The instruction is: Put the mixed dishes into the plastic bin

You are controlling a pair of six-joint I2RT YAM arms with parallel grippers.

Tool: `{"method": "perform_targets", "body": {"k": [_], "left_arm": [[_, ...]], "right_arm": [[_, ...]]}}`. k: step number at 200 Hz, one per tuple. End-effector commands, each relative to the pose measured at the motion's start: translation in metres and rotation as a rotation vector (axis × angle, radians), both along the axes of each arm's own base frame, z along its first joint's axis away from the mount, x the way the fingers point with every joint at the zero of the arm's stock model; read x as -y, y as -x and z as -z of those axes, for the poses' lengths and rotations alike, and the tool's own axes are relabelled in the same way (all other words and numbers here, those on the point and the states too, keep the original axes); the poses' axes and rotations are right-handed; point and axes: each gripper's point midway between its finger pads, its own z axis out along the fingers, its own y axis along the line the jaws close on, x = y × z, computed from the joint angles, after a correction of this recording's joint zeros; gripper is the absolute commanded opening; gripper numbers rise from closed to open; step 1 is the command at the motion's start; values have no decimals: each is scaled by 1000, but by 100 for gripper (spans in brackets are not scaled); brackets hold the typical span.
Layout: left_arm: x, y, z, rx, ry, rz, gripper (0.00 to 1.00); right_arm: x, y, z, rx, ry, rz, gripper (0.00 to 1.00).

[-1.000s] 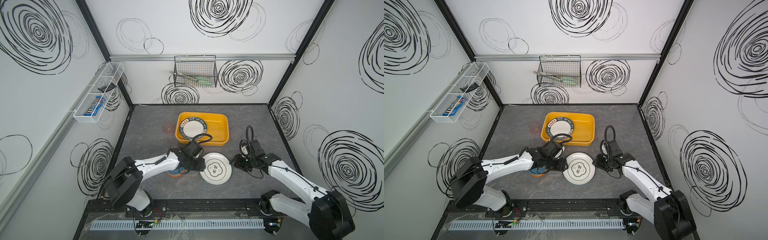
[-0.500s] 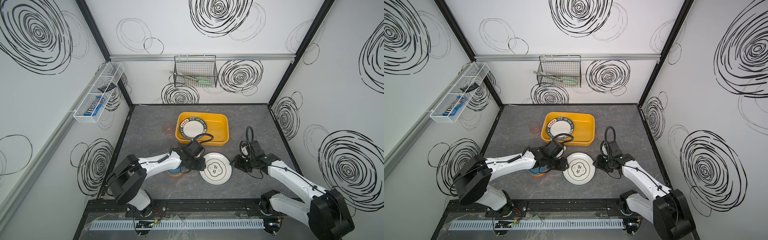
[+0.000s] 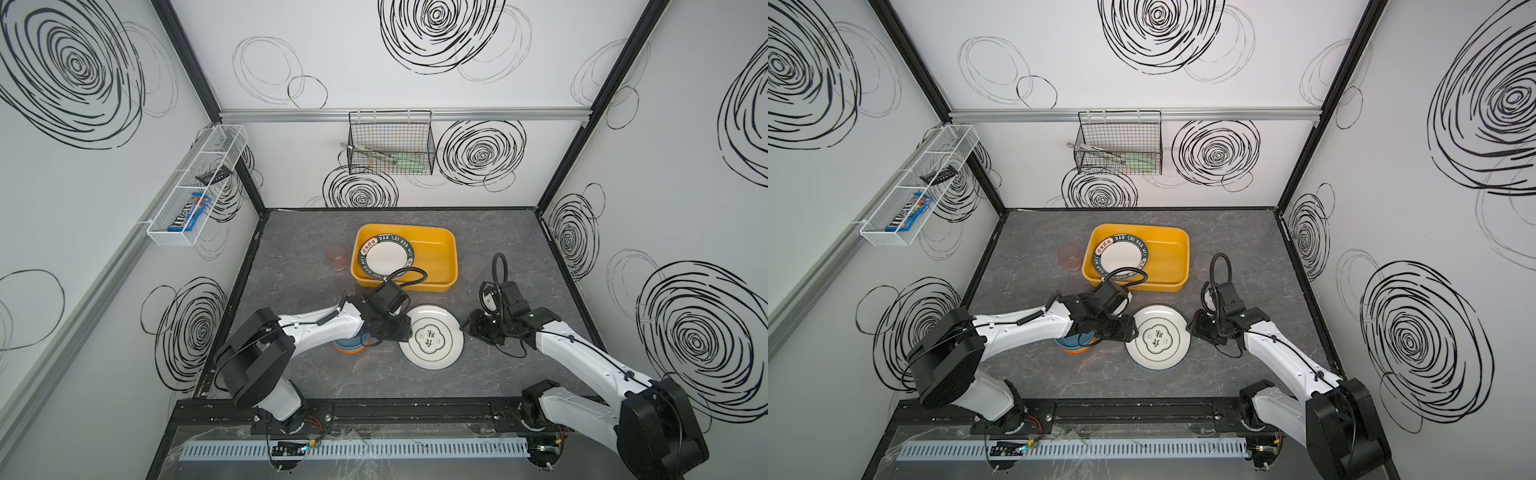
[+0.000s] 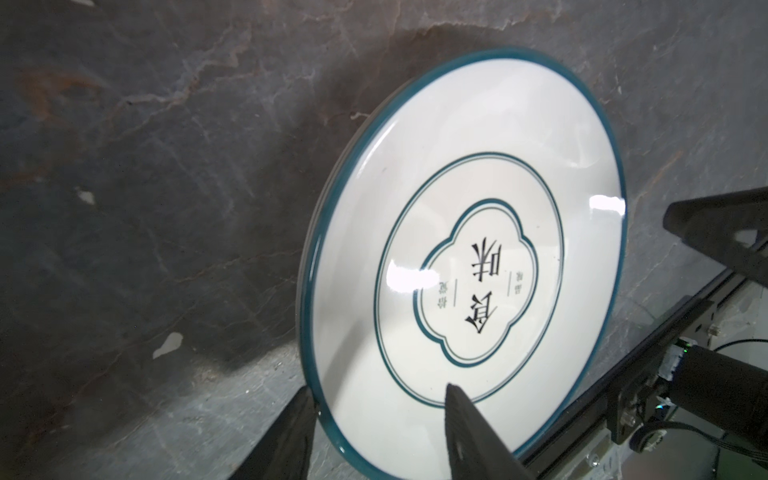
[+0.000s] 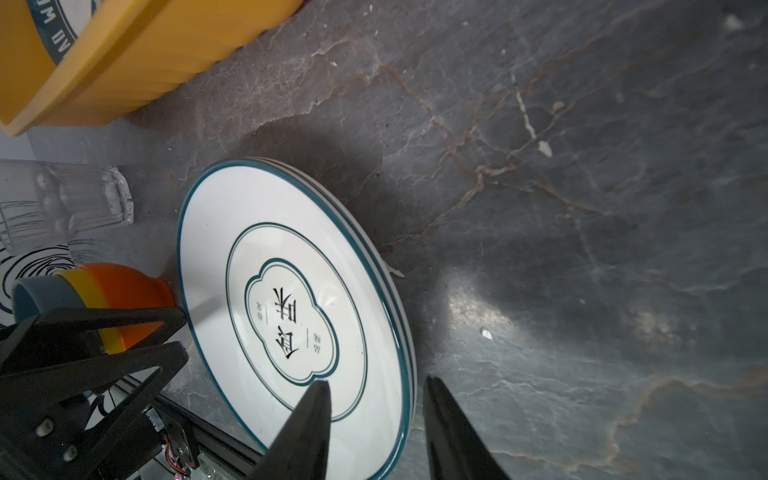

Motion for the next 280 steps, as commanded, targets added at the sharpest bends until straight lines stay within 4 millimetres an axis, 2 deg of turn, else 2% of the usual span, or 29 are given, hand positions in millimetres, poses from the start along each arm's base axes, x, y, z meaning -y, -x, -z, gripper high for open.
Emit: {"method": "perform_targets", "body": {"k": [1, 81, 158, 226, 280], "left_arm": [[10, -6, -4, 24, 25, 4, 54], [15, -5, -1, 14, 33, 14, 53], [20, -6, -5, 21, 29, 26, 47], [25, -4, -4, 21, 16, 40, 45], [26, -2, 1, 7, 9, 48, 45]], "right_arm": [[1, 2, 1, 0, -6, 5, 42], [2, 4, 3, -4, -5, 7, 41], [4, 5, 9, -15, -5, 11, 41], [2, 6, 18, -32, -19, 6, 47], [-2, 5, 21, -39, -37, 3, 48]]}}
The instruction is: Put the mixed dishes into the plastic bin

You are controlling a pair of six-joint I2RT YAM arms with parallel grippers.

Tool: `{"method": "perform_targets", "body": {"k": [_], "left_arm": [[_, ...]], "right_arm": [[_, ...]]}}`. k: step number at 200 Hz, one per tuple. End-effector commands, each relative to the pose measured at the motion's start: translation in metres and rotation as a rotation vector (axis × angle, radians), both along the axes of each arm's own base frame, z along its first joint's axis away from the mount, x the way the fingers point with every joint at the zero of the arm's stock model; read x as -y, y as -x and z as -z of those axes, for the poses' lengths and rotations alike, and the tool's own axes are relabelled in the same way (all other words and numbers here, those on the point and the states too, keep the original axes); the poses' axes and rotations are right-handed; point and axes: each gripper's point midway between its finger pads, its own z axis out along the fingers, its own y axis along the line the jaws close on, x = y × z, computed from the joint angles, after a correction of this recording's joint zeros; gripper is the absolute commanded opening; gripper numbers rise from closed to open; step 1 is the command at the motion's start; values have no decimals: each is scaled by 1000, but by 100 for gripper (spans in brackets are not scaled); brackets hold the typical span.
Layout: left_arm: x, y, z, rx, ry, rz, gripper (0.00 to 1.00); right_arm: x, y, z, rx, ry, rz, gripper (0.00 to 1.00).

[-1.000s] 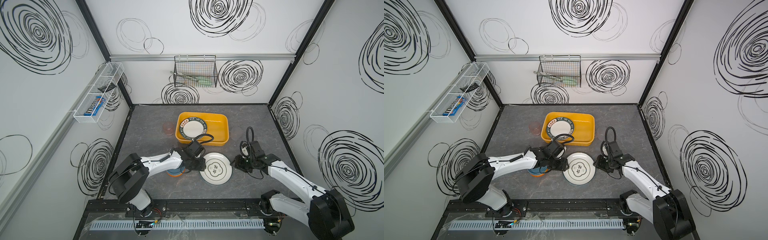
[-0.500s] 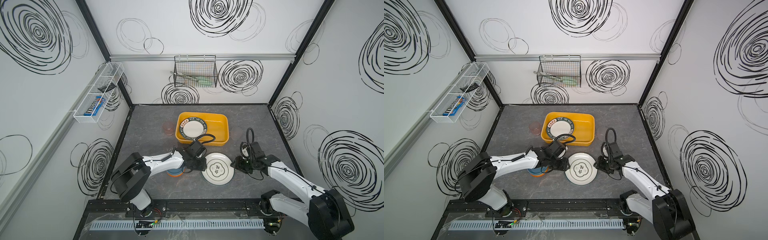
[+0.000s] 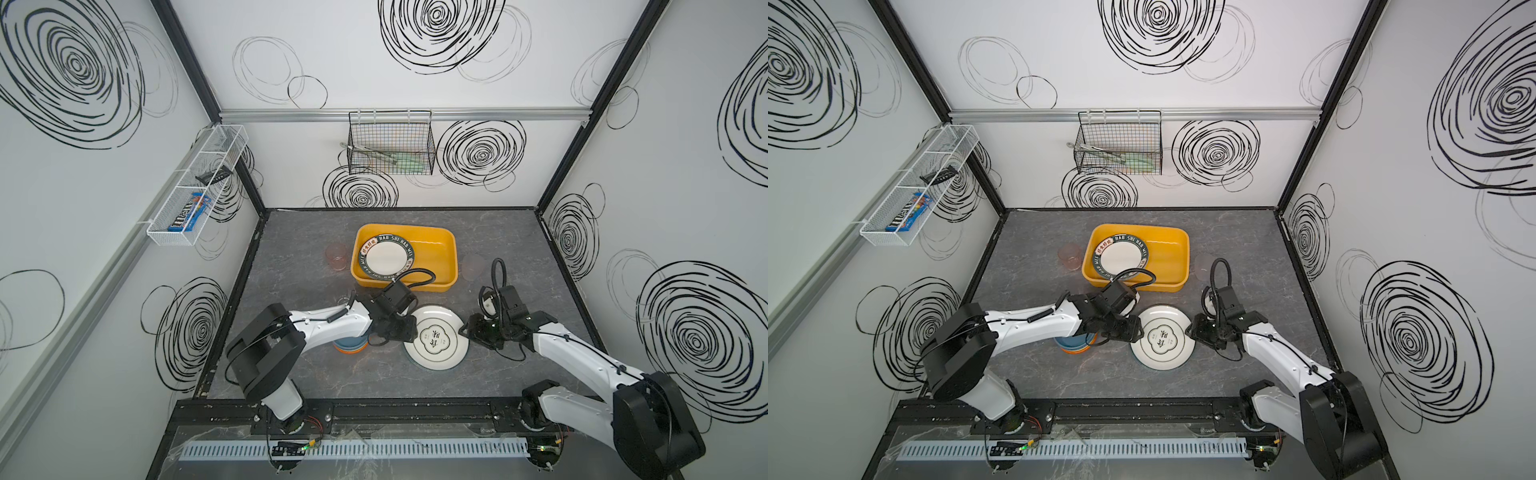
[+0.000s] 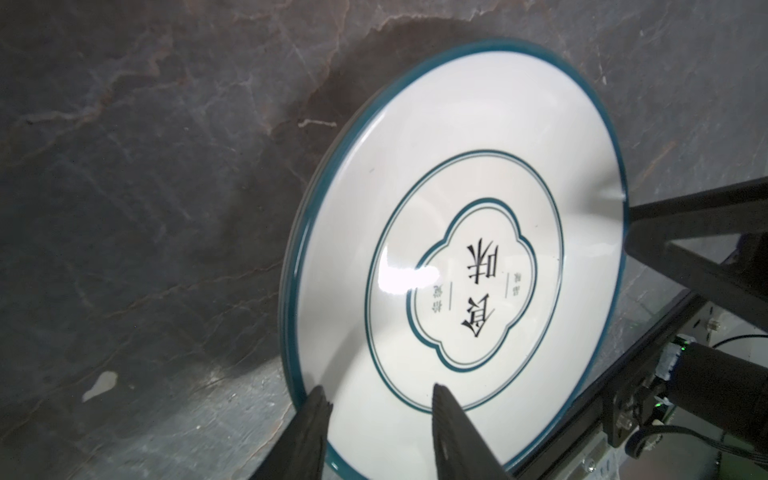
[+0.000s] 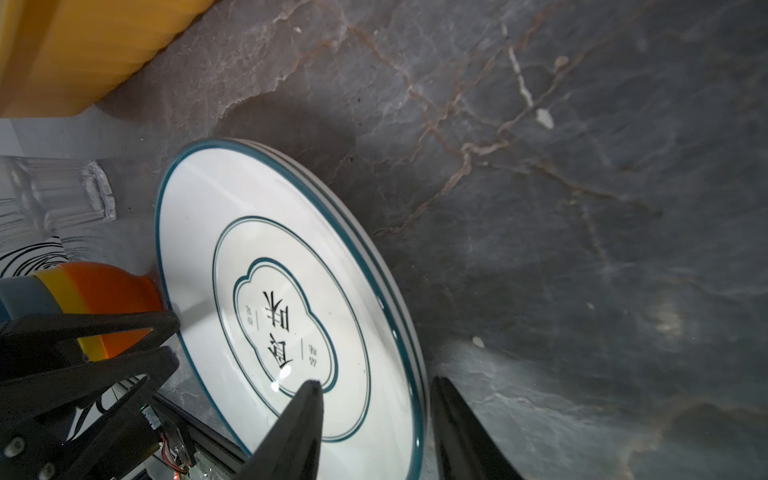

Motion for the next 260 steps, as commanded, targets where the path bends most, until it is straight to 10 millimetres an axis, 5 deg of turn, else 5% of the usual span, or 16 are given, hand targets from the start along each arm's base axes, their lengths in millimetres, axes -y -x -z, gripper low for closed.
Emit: {"method": "perform_targets", "body": {"k": [1, 124, 183, 260], "left_arm": [[7, -3, -3, 8, 7, 10, 45], [-9, -11, -22, 63, 5, -43, 49], [-23, -12, -11, 55, -44, -64, 53], [-16, -9, 0, 29, -43, -43, 51]], "right_arm": [[-2, 0, 2, -4, -16, 5, 48], [-8, -7, 3, 4, -56, 0, 46], [-15, -11, 4, -2, -83, -10, 45], [-14, -9, 6, -3, -85, -5, 46]]}}
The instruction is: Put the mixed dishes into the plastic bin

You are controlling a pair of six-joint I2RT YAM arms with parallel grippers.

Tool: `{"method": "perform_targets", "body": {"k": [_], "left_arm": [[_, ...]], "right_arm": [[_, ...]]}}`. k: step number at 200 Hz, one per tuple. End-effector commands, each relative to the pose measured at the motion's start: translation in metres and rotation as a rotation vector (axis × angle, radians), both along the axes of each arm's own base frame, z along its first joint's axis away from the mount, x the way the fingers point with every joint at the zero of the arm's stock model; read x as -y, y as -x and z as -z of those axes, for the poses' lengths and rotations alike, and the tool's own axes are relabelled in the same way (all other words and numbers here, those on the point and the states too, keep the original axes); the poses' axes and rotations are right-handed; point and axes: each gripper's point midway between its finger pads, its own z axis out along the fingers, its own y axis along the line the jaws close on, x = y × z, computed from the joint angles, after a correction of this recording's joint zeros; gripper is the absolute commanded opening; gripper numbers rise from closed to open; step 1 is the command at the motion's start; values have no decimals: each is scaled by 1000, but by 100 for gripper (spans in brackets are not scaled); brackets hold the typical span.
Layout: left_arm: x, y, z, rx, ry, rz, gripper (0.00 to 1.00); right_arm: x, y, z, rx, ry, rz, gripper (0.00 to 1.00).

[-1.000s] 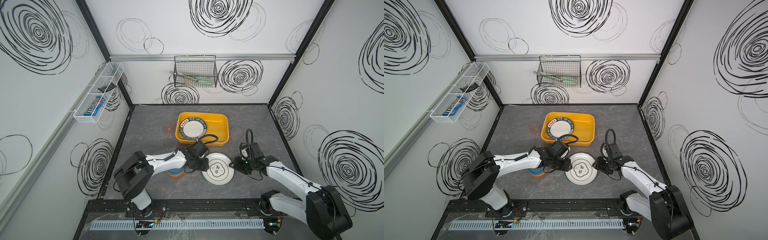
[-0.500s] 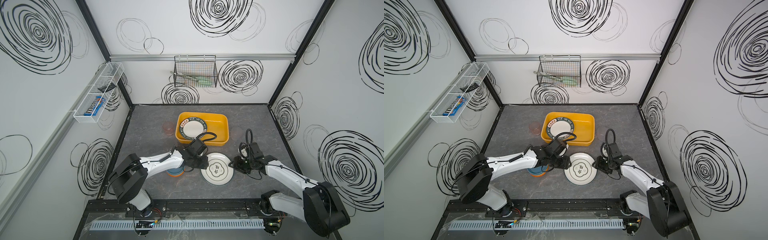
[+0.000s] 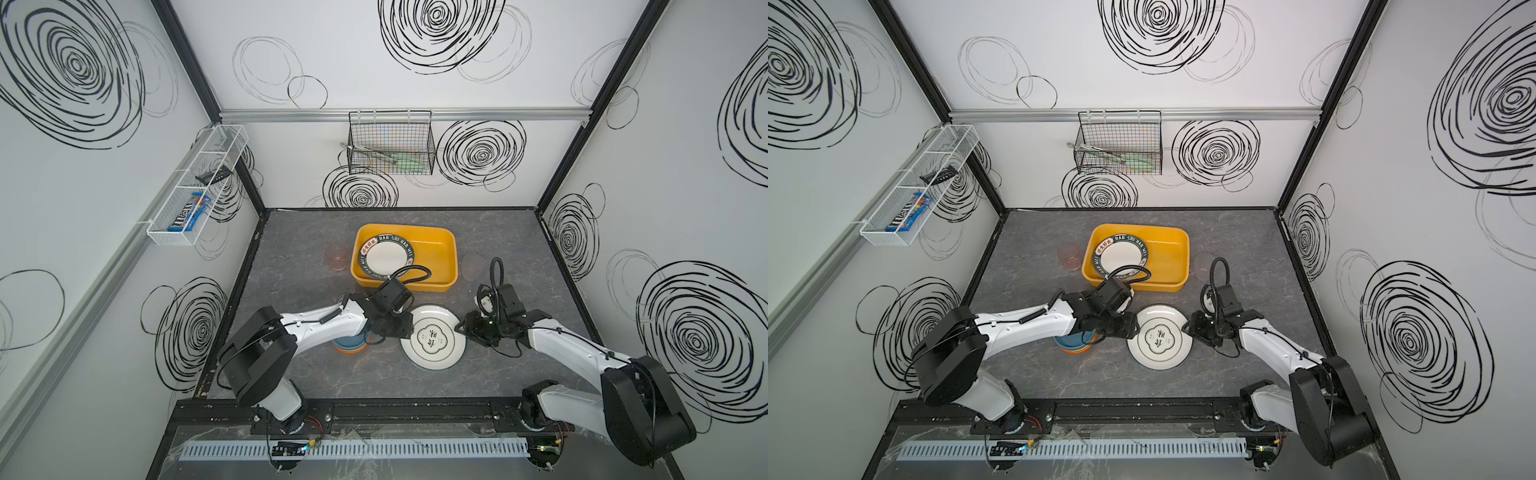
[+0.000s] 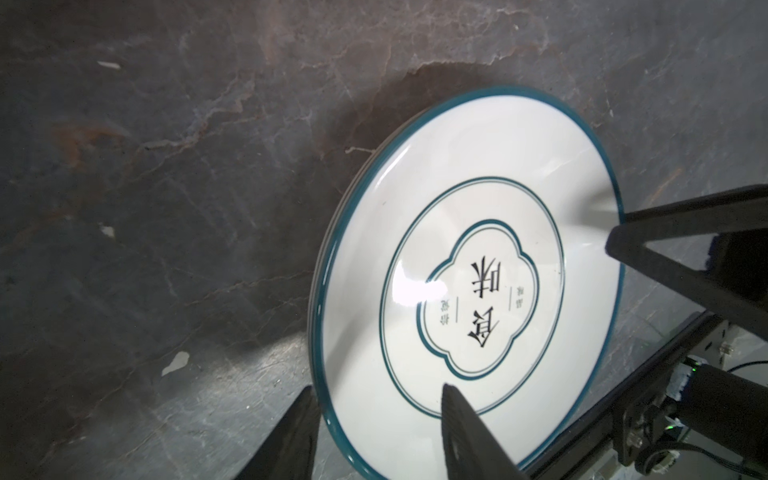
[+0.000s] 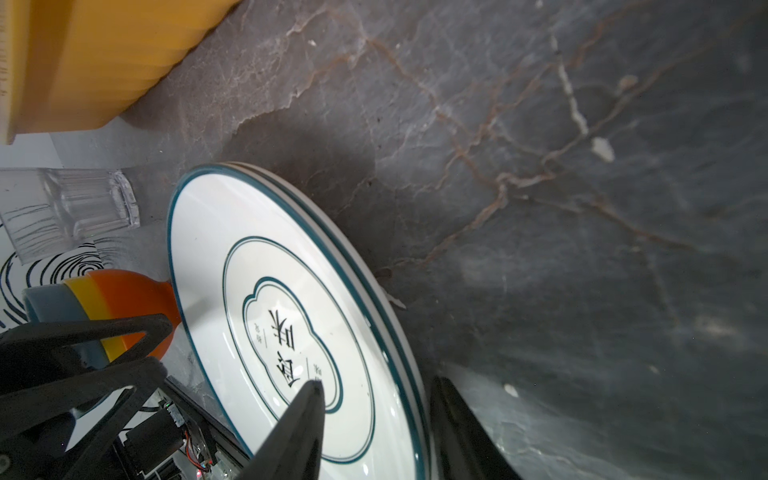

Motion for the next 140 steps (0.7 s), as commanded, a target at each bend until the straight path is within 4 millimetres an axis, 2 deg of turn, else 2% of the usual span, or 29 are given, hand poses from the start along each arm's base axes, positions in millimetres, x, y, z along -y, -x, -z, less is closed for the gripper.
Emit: {"method": "perform_targets", "body": {"k": [1, 140], "left_arm": [[0, 1, 8, -9, -13, 4, 51], [9, 3, 14, -27, -8, 27, 49]], "right_arm": [[-3, 0, 0, 5, -23, -2, 46], [-4, 3, 3, -1, -30, -7, 46]]}}
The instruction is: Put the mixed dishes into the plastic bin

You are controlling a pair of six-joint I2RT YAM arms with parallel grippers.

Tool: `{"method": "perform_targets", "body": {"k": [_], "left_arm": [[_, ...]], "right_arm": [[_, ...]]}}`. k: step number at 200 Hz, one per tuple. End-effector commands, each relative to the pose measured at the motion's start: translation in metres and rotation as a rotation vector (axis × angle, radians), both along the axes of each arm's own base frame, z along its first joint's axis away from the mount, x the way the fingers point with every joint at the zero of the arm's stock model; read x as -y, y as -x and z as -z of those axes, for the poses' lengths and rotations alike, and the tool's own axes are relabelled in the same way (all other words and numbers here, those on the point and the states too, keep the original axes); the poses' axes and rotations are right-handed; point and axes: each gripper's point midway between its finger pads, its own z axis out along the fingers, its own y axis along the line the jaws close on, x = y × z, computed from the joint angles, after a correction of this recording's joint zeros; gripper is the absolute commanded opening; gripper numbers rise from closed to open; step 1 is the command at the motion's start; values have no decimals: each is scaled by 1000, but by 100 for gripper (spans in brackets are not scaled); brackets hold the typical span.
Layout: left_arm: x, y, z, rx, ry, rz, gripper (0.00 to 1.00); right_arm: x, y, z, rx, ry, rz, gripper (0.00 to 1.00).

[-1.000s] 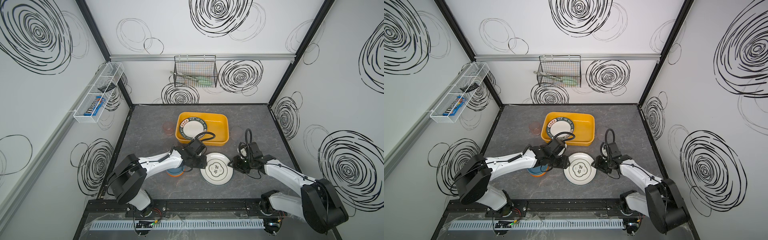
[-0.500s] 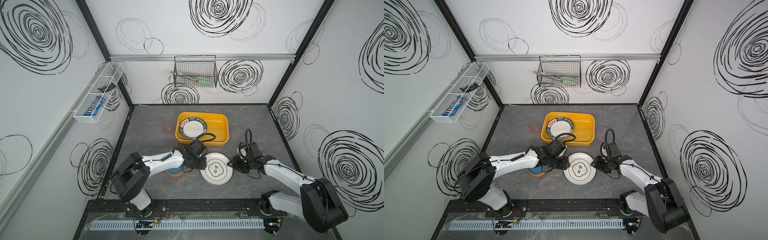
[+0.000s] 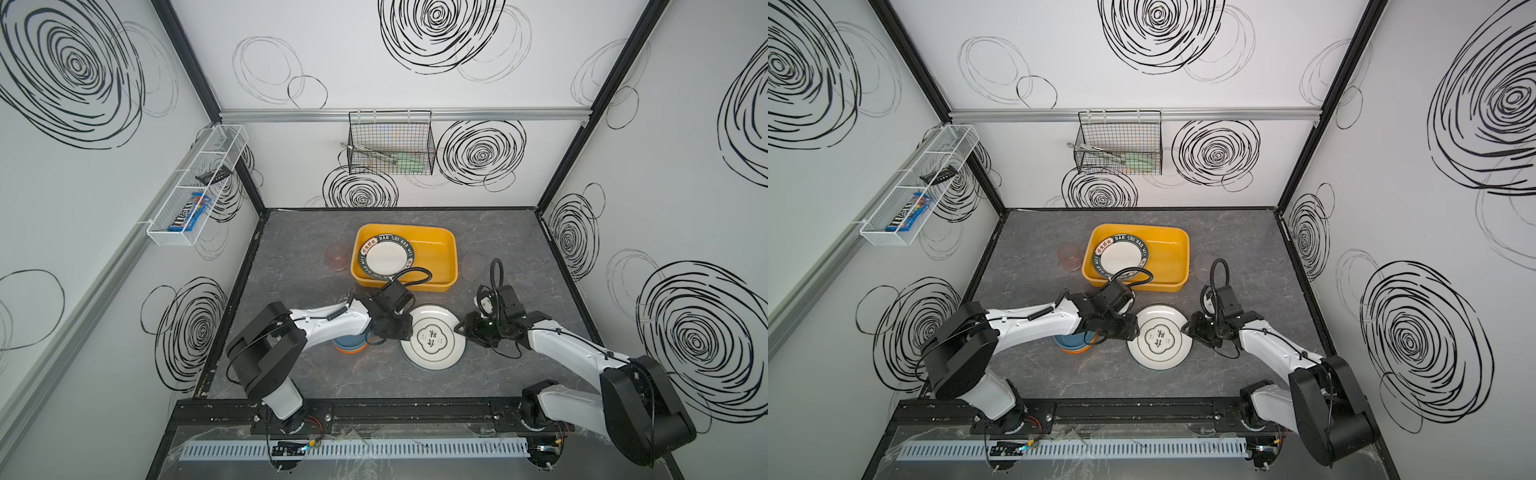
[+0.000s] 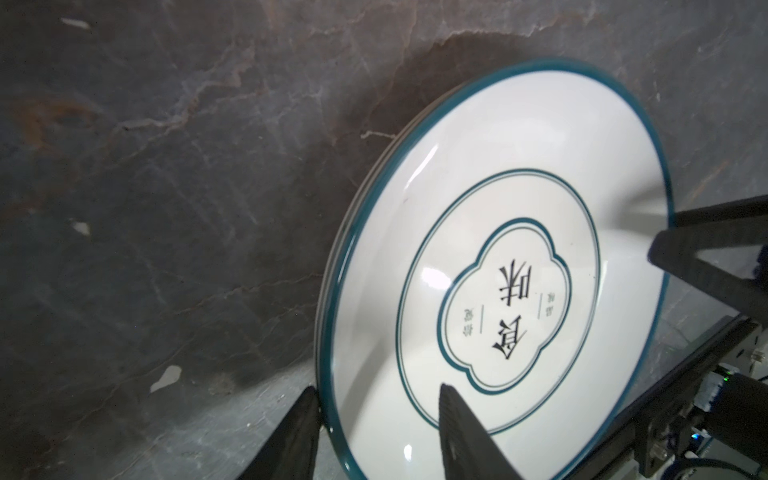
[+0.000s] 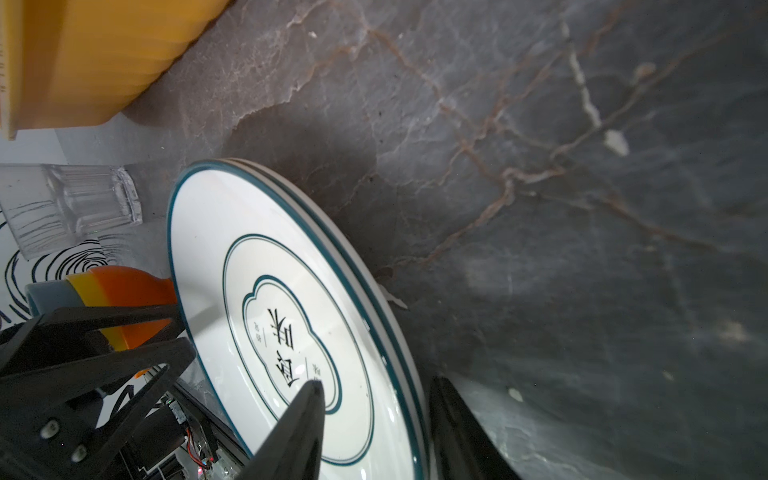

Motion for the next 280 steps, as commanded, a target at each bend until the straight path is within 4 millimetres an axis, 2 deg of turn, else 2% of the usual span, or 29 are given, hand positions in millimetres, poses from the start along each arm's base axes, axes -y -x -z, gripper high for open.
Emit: {"method": "perform_targets", "body": {"k": [1, 84, 280], "left_arm": [[9, 0, -2, 5, 17, 21, 49], [6, -4, -13, 51, -12, 8, 49], [14, -1, -14, 46, -10, 43, 32]], "right_arm": [[-3, 1, 1, -4, -16, -2, 46], [-3, 2, 1, -2, -22, -5, 46], [-6, 2, 4, -13, -34, -9, 46]]}}
